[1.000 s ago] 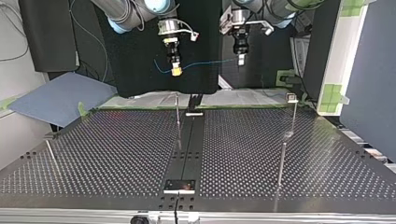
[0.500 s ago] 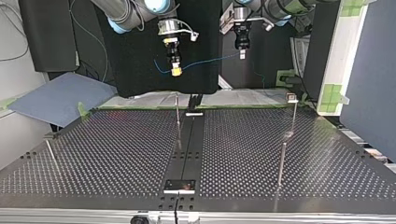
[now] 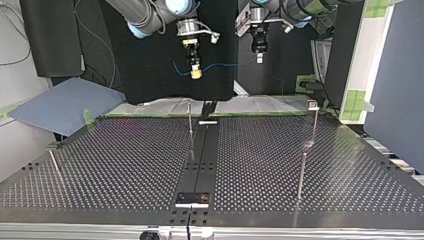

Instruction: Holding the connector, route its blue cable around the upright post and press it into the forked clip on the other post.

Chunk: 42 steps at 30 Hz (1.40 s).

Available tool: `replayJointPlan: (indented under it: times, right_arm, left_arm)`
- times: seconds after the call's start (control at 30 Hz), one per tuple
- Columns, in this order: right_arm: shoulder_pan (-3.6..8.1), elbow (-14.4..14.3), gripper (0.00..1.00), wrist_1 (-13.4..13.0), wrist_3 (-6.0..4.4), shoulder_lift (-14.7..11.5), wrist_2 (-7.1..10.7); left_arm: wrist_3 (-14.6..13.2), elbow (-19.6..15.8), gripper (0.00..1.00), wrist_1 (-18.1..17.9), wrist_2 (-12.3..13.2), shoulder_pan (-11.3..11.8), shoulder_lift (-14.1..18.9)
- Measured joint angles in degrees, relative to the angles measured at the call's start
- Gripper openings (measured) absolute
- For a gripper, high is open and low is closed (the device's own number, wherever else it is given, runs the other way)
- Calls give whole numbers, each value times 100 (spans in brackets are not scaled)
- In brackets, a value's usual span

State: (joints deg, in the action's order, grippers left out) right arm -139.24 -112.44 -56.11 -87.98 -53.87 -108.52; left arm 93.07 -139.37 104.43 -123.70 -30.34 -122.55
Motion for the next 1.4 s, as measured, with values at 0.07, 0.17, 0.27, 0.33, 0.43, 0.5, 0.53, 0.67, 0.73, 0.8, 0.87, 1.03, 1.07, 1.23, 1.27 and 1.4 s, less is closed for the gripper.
replayJointPlan:
  times: [0.07,0.17,0.27,0.33,0.43,0.5,0.53,0.67,0.73,0.8,0.87,1.03,1.07,1.23,1.27,1.4]
  right_arm:
    - [-97,30,0,99,-97,98,-99]
    - [-184,45,0,235,-235,236,-237]
    - [-212,48,0,365,-365,382,-378]
    - [-218,49,0,405,-404,466,-432]
    - [-221,50,0,432,-432,618,-471]
    - [-221,50,0,439,-438,717,-480]
    - [-221,50,0,440,-439,749,-483]
    - [-286,115,0,505,-505,753,-549]
    - [-339,176,0,566,-567,698,-612]
    - [-375,267,0,658,-658,610,-702]
    - [-365,361,0,752,-749,517,-797]
    - [-293,579,0,991,-843,256,-891]
    - [-280,636,0,1056,-851,187,-894]
    - [-182,830,0,1297,-875,-58,-890]
    - [-146,886,0,1363,-869,-123,-868]
    - [-47,1048,0,1580,-826,-340,-777]
  left_arm:
    - [0,0,0,0,0,0,0]
    - [0,0,0,0,0,0,0]
    - [0,0,0,0,0,0,0]
    - [0,0,0,0,0,0,0]
    - [0,0,0,0,0,0,0]
    - [0,0,0,0,0,0,0]
    - [-2,-3,0,-3,3,3,-3]
    - [-91,-92,0,-92,92,92,-92]
    - [-178,-179,0,-138,178,177,-160]
    - [-270,-269,0,-121,271,270,-164]
    - [-351,-351,0,-68,351,351,-124]
    - [-565,-485,0,163,601,601,95]
    - [-570,-497,0,208,648,646,139]
    - [-634,-431,0,457,900,900,391]
    - [-668,-398,0,505,945,946,436]
    - [-865,-200,0,722,1162,1161,652]
